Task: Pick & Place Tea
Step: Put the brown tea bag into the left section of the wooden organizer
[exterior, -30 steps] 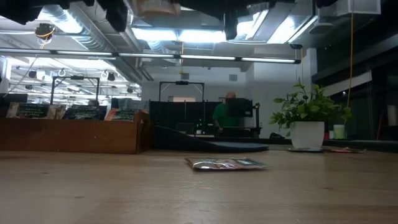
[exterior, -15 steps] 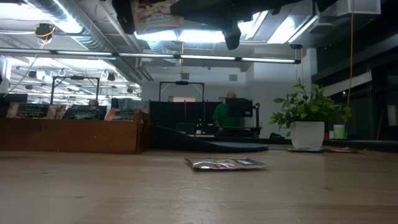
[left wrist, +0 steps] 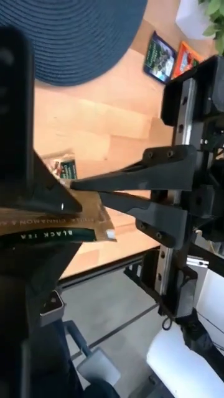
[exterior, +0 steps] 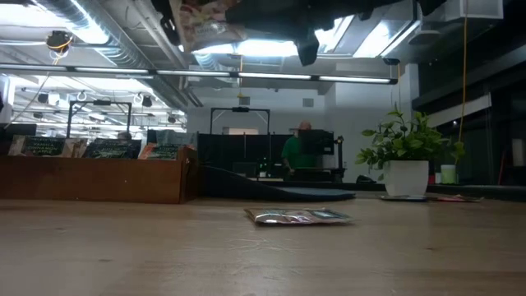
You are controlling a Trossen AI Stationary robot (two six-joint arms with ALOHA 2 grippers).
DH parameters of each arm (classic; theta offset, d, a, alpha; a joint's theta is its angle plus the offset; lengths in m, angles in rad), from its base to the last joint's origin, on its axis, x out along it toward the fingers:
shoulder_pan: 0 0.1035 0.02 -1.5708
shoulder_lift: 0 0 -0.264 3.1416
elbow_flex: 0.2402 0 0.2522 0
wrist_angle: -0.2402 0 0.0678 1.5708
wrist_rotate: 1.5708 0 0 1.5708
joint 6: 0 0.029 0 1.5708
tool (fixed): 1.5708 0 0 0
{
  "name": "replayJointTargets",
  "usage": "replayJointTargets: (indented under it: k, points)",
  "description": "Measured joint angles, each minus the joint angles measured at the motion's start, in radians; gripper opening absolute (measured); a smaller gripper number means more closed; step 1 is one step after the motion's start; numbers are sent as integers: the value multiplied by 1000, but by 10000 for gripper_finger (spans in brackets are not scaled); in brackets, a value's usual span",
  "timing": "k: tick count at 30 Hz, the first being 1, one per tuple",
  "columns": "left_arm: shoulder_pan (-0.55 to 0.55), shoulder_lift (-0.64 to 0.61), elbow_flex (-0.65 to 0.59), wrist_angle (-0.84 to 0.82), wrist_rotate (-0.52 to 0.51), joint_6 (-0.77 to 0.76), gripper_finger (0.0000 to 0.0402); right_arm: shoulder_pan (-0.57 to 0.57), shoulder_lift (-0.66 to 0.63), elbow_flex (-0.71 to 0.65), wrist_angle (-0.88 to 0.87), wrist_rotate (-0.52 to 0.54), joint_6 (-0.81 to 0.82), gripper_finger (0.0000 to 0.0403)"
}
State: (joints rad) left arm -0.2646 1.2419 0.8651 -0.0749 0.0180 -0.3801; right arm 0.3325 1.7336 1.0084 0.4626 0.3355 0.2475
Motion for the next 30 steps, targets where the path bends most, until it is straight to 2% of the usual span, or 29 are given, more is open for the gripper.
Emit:
replayJointTargets:
  k: [4,12,14,18,25,30]
  points:
    - [8,0,2,-44,-5,-1,11,0,0,-1,-5,-5,-2,3]
    - [38,-27,6,-173,-42,6,4,-5,0,1,-8,-49,8,7]
    - [39,-50,2,-249,-42,5,4,-4,-2,0,-30,-57,11,16]
    - [37,-99,13,-369,-61,-22,4,2,0,-2,-69,-81,32,61]
    - [4,-199,34,-685,-124,-141,3,-13,0,-1,-138,-71,62,173]
    - [-45,-253,32,-918,-153,-277,3,-17,0,-1,-167,-69,64,213]
